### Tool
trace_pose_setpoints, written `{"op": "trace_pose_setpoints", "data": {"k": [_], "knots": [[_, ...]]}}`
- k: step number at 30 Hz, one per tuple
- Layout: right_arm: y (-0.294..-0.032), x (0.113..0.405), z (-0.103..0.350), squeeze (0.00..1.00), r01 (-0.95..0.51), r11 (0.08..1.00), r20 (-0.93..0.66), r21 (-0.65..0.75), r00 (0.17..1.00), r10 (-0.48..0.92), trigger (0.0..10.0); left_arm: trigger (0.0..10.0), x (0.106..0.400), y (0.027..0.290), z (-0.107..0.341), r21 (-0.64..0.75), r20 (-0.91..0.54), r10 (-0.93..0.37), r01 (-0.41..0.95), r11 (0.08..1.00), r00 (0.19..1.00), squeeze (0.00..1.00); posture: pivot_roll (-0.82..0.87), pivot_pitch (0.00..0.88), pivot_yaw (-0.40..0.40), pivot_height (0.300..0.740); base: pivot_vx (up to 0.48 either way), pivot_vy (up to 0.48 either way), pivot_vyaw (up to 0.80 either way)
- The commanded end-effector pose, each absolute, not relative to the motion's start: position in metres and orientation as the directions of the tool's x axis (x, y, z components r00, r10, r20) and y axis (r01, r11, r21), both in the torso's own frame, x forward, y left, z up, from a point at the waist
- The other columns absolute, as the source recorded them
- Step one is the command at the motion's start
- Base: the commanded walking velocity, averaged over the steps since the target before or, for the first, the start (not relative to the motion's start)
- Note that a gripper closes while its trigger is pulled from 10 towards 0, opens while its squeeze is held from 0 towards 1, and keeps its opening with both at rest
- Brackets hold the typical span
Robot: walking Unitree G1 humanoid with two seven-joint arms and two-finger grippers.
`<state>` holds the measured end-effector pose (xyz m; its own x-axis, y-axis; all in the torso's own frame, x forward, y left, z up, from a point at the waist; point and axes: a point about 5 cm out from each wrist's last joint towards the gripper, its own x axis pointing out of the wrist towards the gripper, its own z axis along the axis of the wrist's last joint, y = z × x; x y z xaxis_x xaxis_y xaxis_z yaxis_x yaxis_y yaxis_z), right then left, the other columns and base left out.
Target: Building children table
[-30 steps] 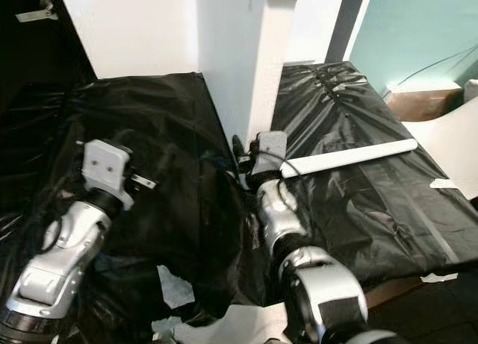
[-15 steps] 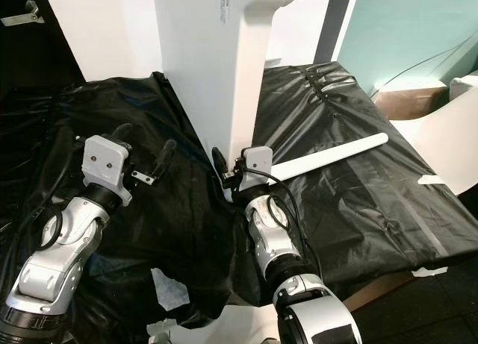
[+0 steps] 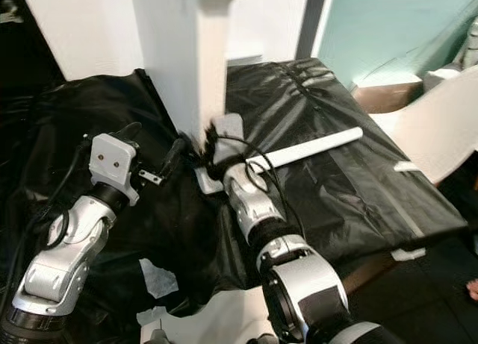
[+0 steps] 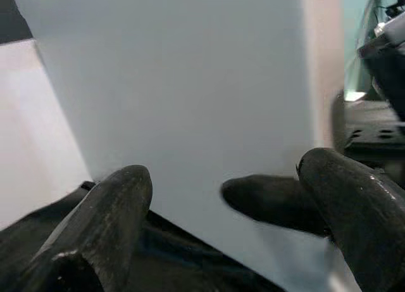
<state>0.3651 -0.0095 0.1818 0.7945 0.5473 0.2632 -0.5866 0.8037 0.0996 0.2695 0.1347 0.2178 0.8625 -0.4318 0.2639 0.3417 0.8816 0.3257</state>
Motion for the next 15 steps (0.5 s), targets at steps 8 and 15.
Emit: {"op": "trace_pose_setpoints", "data": {"k": [8, 15], "knots": [[-0.004, 0.351, 0.172, 0.00, -0.643, 0.762, 0.301, 0.073, 0.743, 0.598, 10.0, 10.0, 0.268, 0.131, 0.220, 0.329, 0.258, -0.431, 0.341, 0.881, 0.865, 0.00, 0.24, 0.079, -0.067, 0.740, 0.000, 0.000, 0.00], [-0.035, 0.330, 0.153, 0.00, -0.622, 0.783, 0.322, 0.016, 0.745, 0.584, 10.0, 10.0, 0.267, 0.138, 0.215, 0.332, 0.228, -0.420, 0.335, 0.882, 0.879, 0.00, 0.23, 0.079, -0.065, 0.740, 0.000, 0.000, 0.00]]}}
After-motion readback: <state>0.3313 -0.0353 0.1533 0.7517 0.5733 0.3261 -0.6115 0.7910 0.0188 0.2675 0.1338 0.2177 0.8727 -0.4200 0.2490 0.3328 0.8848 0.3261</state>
